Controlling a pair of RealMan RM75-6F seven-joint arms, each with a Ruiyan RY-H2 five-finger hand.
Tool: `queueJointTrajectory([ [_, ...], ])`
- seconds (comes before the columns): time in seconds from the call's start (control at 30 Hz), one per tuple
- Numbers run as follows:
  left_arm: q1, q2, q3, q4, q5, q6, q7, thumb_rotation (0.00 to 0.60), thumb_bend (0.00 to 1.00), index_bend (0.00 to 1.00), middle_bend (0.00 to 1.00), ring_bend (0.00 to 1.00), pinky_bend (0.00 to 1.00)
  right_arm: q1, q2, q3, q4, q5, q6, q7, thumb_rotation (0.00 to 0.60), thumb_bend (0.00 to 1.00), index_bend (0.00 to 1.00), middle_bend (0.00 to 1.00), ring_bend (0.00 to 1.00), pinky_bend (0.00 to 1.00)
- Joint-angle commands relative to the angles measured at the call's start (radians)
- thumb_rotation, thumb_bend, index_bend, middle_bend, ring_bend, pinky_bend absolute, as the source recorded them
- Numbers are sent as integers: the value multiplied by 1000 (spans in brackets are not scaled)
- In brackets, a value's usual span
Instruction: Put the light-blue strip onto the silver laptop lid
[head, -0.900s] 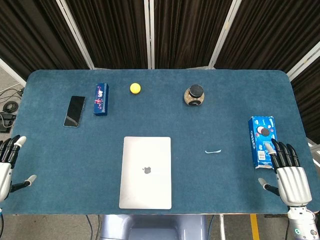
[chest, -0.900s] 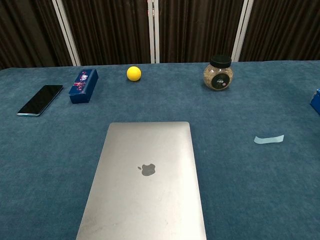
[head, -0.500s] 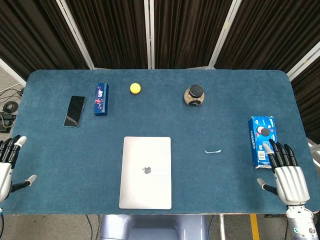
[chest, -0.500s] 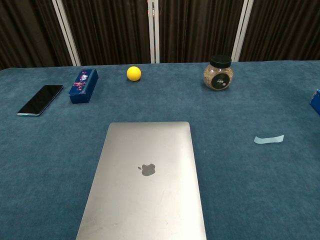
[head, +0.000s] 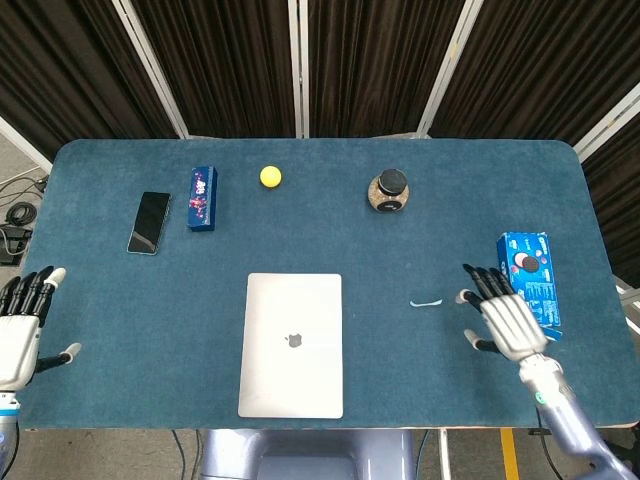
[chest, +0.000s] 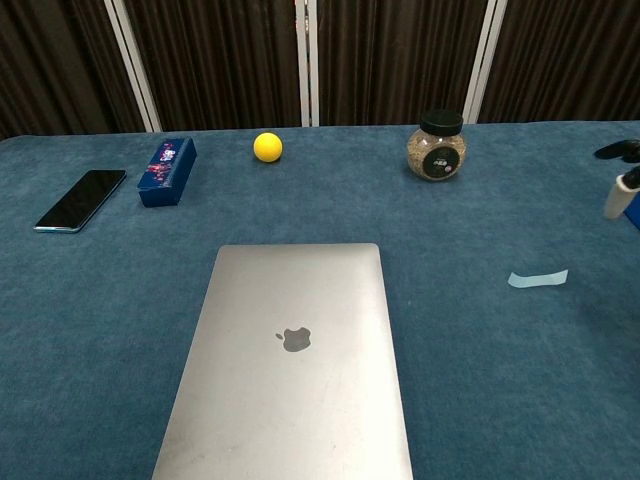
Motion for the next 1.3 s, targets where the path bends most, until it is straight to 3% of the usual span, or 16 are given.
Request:
queueJointTrajectory([
  [0.03,-4,-8,-4,5,-11,-6,11,600,0,0,0,0,0,80,-65,29,77,49,-92,-13,600,278,399,0,0,0],
  [0.47,-16,-18,-17,22,-58,-31,20,600,0,0,0,0,0,155,-199,12,218,136,-207,-76,600,282,419,0,0,0],
  [1.3,-20,-11,-16,16,-62,-30,10,600,0,0,0,0,0,188,-334,-35,465,79,-155,-78,600,325,495,0,0,0],
])
